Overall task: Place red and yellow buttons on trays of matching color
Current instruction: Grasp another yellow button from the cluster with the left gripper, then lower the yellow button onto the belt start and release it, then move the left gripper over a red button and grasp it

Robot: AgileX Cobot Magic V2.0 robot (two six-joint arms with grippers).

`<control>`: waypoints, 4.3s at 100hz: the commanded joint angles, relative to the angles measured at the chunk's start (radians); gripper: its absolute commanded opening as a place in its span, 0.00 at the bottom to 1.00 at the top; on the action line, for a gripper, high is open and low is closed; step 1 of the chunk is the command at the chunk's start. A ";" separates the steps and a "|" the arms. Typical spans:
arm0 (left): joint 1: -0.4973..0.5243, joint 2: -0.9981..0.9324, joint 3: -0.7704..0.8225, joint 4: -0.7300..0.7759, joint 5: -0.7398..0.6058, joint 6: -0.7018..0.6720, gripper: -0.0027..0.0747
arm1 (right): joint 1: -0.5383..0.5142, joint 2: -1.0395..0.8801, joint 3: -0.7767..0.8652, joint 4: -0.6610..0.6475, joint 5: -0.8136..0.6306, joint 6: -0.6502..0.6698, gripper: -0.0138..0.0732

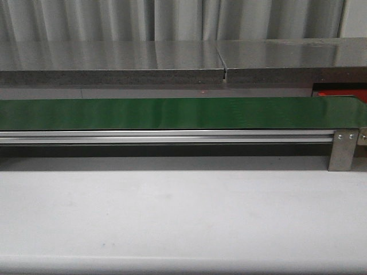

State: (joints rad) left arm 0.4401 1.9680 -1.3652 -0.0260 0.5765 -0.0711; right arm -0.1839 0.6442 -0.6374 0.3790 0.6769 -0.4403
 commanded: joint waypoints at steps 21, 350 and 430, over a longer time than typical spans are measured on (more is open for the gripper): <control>0.001 -0.169 -0.031 -0.035 0.001 0.001 0.01 | -0.002 -0.003 -0.024 0.020 -0.065 -0.010 0.02; 0.180 0.023 -0.186 -0.111 0.055 0.261 0.86 | -0.002 -0.003 -0.024 0.020 -0.065 -0.010 0.02; 0.180 0.080 -0.190 -0.123 -0.062 0.290 0.62 | -0.002 -0.003 -0.024 0.020 -0.065 -0.010 0.02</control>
State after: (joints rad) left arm 0.6185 2.1067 -1.5240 -0.1342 0.5668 0.2166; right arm -0.1839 0.6442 -0.6358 0.3807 0.6769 -0.4403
